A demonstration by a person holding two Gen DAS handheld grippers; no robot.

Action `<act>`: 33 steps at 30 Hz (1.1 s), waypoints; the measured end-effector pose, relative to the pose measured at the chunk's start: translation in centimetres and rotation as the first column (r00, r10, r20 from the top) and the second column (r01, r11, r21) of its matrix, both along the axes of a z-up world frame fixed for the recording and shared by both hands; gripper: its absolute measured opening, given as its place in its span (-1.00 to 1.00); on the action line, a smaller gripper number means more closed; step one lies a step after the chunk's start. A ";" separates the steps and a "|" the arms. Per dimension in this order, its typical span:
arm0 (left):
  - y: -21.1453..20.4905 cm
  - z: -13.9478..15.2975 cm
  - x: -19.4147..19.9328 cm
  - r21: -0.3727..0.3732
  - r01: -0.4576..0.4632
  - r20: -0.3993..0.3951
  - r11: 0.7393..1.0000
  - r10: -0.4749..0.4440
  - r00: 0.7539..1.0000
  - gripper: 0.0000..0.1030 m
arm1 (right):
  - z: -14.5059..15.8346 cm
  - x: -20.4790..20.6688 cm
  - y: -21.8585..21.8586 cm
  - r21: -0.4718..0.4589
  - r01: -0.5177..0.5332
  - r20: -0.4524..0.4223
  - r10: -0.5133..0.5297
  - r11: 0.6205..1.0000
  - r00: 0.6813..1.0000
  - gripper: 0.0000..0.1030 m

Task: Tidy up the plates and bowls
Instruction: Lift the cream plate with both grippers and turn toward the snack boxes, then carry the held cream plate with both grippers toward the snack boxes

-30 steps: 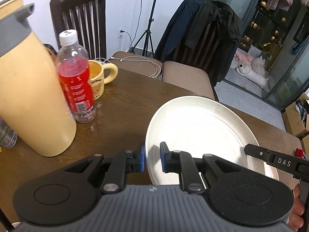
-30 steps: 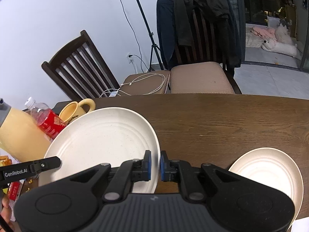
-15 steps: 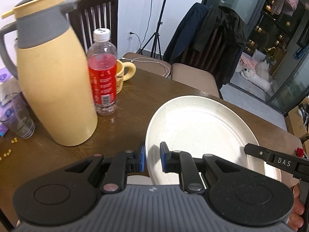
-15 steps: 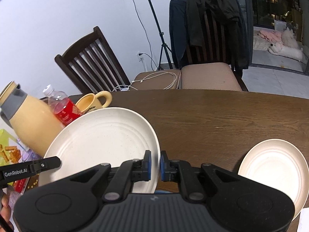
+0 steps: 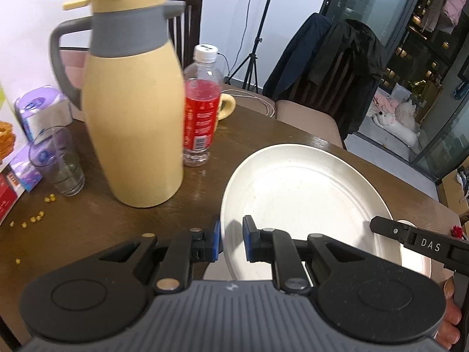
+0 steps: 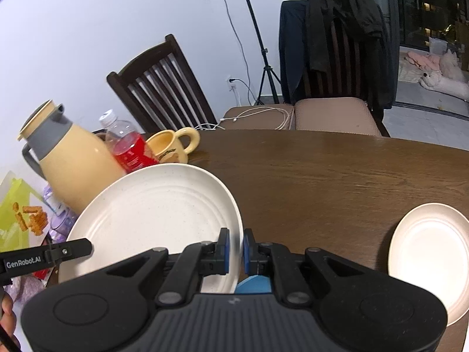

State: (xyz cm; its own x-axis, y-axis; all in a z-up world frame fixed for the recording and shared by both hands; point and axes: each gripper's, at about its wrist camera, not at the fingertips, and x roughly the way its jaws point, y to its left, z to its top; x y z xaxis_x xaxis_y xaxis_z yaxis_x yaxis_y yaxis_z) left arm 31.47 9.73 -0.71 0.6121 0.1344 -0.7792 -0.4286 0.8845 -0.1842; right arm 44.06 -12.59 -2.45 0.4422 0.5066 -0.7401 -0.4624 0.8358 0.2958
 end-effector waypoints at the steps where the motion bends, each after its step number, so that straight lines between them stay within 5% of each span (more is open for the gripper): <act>1: 0.2 0.1 -0.3 0.001 -0.003 0.000 1.000 0.003 1.000 -0.69 | 0.1 -0.3 0.3 0.001 -0.003 0.000 0.003 1.000 1.000 -0.83; 33: 6.2 1.1 -10.1 -0.001 -0.045 0.012 0.999 0.045 0.999 -0.69 | 1.3 -9.0 7.2 -0.003 -0.058 0.024 0.058 0.998 0.998 -0.83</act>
State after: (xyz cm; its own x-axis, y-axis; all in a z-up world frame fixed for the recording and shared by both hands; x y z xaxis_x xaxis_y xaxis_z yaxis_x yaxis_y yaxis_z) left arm 21.37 15.94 0.37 0.6149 0.1619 -0.7718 -0.4658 0.8643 -0.1898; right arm 35.01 -5.39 -1.19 0.4298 0.5300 -0.7310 -0.5173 0.8081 0.2818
